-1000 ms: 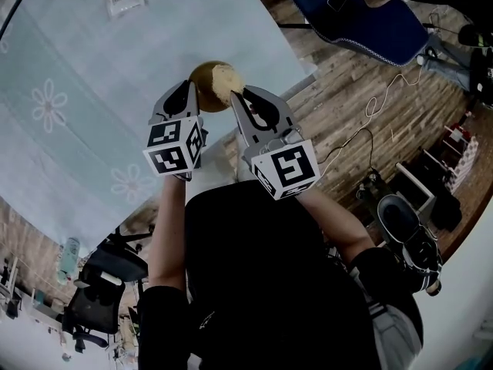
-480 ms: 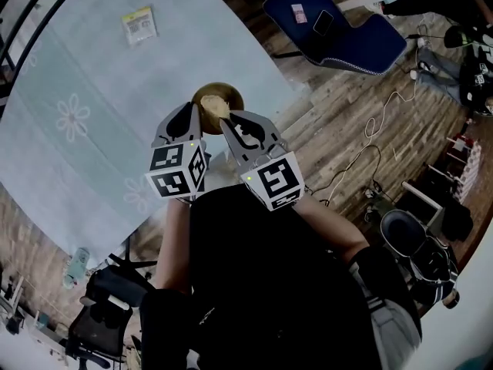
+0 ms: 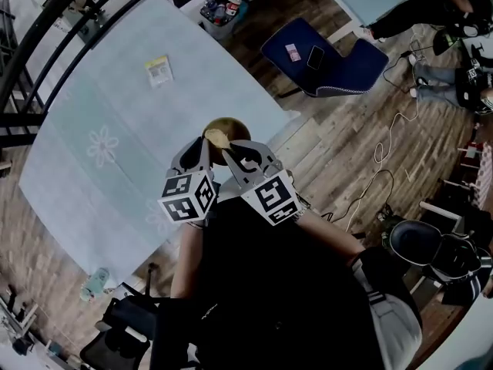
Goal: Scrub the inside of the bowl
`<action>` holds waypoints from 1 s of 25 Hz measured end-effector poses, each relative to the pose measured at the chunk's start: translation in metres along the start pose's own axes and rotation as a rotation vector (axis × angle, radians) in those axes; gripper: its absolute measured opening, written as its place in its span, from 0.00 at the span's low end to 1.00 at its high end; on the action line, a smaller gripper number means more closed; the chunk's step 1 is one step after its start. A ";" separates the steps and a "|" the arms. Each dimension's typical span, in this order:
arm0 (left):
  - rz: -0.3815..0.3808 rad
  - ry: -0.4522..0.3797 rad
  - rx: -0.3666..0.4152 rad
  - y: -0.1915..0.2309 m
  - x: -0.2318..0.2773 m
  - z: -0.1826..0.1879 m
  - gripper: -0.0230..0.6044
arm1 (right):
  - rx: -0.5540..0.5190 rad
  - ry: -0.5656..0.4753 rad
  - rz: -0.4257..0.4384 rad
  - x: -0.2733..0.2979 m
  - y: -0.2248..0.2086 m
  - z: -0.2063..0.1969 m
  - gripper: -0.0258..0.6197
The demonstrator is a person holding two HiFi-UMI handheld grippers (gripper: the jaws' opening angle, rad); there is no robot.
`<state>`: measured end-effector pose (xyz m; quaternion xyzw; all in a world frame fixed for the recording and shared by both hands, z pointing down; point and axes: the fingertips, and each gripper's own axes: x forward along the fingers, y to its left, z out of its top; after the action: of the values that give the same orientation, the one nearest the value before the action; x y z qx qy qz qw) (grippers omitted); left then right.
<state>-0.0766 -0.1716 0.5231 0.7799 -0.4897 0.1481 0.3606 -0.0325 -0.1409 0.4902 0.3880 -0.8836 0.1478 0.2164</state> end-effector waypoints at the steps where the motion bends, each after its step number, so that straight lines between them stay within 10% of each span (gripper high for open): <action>1: 0.000 -0.004 0.028 -0.003 -0.003 0.003 0.07 | 0.002 -0.006 -0.004 -0.002 0.001 0.003 0.10; 14: 0.006 -0.032 0.274 -0.035 -0.012 0.031 0.07 | -0.001 -0.091 -0.162 -0.018 -0.025 0.031 0.10; 25: 0.027 -0.064 0.206 -0.034 -0.021 0.031 0.07 | 0.011 -0.082 -0.252 -0.029 -0.047 0.035 0.10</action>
<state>-0.0609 -0.1714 0.4751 0.8104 -0.4936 0.1776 0.2609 0.0109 -0.1680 0.4500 0.5029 -0.8351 0.1083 0.1949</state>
